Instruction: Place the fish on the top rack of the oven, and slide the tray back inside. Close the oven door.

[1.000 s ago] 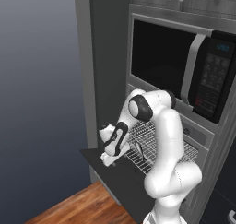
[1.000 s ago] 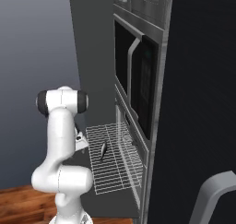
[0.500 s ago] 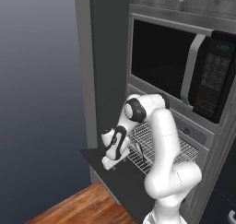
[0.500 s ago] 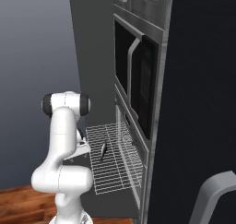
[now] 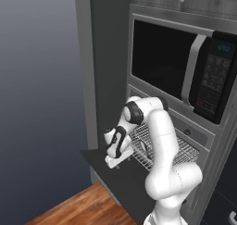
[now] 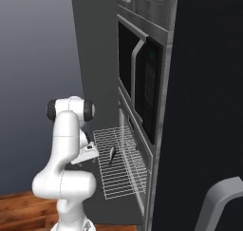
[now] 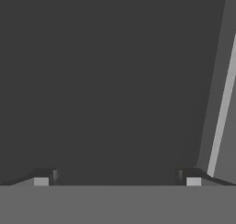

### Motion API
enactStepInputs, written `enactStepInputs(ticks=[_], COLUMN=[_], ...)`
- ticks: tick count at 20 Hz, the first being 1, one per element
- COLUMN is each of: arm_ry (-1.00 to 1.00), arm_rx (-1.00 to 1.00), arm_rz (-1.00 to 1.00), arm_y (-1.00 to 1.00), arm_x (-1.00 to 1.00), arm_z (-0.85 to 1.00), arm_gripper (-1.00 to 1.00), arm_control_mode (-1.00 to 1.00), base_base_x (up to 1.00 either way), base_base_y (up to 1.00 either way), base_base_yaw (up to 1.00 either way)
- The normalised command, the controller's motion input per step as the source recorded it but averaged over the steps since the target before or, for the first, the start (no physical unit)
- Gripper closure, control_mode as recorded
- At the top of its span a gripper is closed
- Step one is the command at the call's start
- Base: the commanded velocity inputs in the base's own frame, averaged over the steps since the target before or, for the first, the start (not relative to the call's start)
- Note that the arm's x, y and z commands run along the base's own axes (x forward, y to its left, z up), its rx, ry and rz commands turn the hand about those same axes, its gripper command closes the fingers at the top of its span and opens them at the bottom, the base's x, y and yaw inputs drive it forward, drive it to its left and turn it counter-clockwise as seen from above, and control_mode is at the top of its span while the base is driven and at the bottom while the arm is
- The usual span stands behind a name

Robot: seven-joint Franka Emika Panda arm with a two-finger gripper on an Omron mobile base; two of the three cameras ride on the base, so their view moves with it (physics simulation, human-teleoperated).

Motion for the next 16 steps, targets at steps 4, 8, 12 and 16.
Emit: enactStepInputs(ticks=[4,8,12,16], arm_ry=[0.03,0.07,0.06,0.05], arm_rx=[0.00,0.00,0.00,0.00], arm_rz=[0.00,0.00,0.00,0.00], arm_y=[-0.94,-1.00,-1.00,-1.00], arm_x=[0.01,0.00,0.00,0.00], arm_z=[-0.17,-0.24,-0.19,-0.05], arm_gripper=[-1.00,-1.00,-1.00,-1.00], arm_control_mode=[-1.00,-1.00,-1.00,-1.00], base_base_x=[0.00,0.00,0.00,0.00], base_base_y=[0.00,0.00,0.00,0.00], base_base_yaw=[0.00,0.00,0.00,0.00])
